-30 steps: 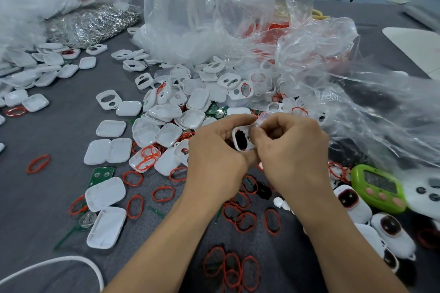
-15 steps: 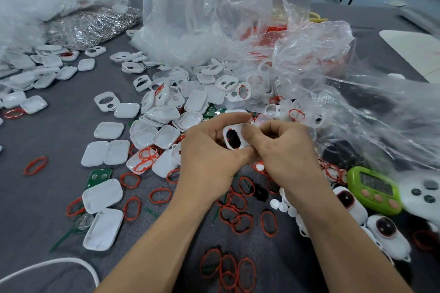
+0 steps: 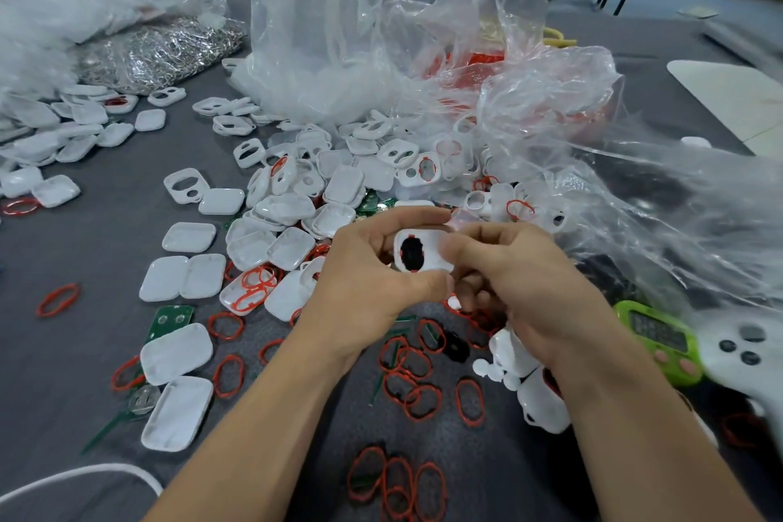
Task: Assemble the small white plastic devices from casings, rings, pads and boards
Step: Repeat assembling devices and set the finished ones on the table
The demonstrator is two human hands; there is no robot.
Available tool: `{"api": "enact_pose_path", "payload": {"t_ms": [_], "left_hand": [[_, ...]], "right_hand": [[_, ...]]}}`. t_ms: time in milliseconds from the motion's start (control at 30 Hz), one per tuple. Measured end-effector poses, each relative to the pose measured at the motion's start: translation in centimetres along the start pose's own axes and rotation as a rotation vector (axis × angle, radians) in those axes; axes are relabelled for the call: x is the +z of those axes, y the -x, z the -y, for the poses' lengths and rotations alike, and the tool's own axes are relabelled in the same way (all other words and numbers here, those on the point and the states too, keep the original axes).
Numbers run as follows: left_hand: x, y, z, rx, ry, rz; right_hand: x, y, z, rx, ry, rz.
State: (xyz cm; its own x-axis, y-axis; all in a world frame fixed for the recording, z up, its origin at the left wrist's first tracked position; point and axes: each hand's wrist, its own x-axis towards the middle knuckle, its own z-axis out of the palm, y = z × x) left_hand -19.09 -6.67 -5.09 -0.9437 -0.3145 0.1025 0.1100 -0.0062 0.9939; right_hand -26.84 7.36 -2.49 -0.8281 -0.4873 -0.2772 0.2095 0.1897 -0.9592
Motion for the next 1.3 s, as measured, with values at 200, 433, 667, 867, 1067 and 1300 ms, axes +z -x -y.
{"api": "enact_pose_path", "payload": {"t_ms": [200, 433, 667, 867, 1067, 1300], "left_hand": [[0.1, -0.1, 0.2, 0.000, 0.106, 0.009], [0.5, -0.3, 0.2, -0.133, 0.475, 0.045], [0.3, 0.0, -0.1, -0.182, 0.514, 0.128], [-0.5, -0.2, -0.4, -0.276, 0.635, 0.171], [-2.4, -0.6, -0.4, -0.276, 0.762, 0.111], [-3.5, -0.9, 0.0, -0.280, 0.849, 0.053]], "right_hand": [[0.2, 0.0, -0.1, -0.038, -0.086, -0.057], [1.4, 0.0, 0.1, 0.120, -0.379, -0.004], [1.3, 0.3, 0.2, 0.109, -0.150, -0.034], [-0.3, 0.2, 1.4, 0.068, -0.124, -0.070], [-1.9, -3.5, 2.5, -0.231, 0.646, -0.394], [0.2, -6.1, 3.8, -0.127, 1.252, -0.196]]}}
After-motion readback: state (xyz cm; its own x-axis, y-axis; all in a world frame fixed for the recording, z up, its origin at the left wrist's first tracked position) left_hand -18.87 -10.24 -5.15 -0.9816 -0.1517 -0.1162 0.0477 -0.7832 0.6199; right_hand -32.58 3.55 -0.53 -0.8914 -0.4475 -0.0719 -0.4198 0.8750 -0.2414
